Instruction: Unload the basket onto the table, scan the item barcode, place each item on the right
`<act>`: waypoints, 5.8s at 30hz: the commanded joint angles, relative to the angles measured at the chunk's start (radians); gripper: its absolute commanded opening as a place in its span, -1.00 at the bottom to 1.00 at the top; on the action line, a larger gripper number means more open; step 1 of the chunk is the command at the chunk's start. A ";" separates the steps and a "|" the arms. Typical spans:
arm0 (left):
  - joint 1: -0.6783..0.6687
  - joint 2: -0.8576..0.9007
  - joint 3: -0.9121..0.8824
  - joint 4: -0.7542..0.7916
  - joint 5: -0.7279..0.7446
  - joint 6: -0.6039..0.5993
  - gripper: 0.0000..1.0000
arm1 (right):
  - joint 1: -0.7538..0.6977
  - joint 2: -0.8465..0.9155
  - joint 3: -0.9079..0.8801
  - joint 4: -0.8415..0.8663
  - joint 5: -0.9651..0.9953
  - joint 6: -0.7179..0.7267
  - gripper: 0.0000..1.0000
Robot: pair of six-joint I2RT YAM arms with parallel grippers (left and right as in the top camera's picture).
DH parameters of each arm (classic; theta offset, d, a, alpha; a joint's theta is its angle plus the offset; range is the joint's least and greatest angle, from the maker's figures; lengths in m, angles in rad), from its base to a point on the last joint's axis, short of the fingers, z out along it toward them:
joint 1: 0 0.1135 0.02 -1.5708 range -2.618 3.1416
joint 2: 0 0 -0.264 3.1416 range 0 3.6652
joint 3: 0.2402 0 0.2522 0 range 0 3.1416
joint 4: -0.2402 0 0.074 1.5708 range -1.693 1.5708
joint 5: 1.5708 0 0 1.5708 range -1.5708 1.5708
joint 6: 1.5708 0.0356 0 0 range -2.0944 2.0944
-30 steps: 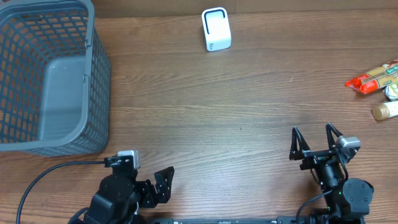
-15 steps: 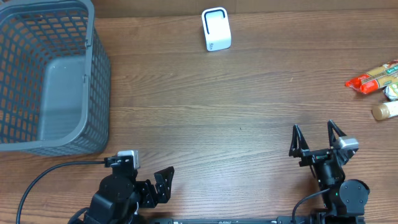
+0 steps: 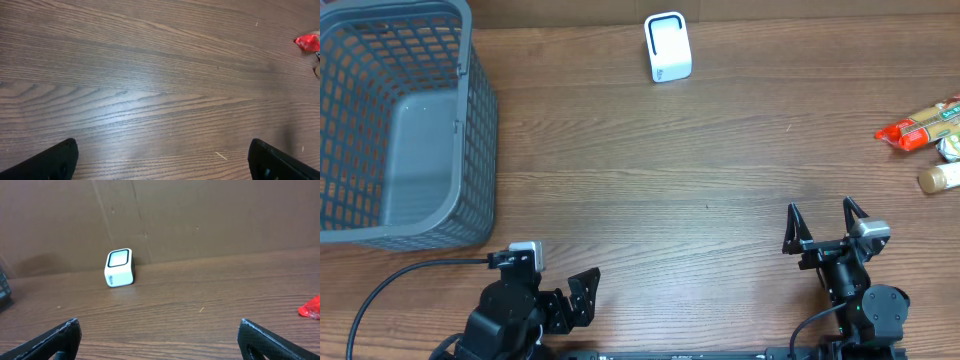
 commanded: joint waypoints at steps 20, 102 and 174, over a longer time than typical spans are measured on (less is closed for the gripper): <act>-0.006 -0.004 -0.002 0.000 0.002 -0.006 0.99 | 0.005 -0.010 -0.010 -0.001 0.065 -0.161 1.00; 0.602 -0.372 -0.771 1.081 -0.003 0.566 1.00 | 0.005 -0.010 -0.010 0.001 0.059 -0.161 1.00; 0.602 -0.371 -0.771 1.085 -0.020 0.608 0.99 | 0.005 -0.010 -0.010 0.001 0.059 -0.161 1.00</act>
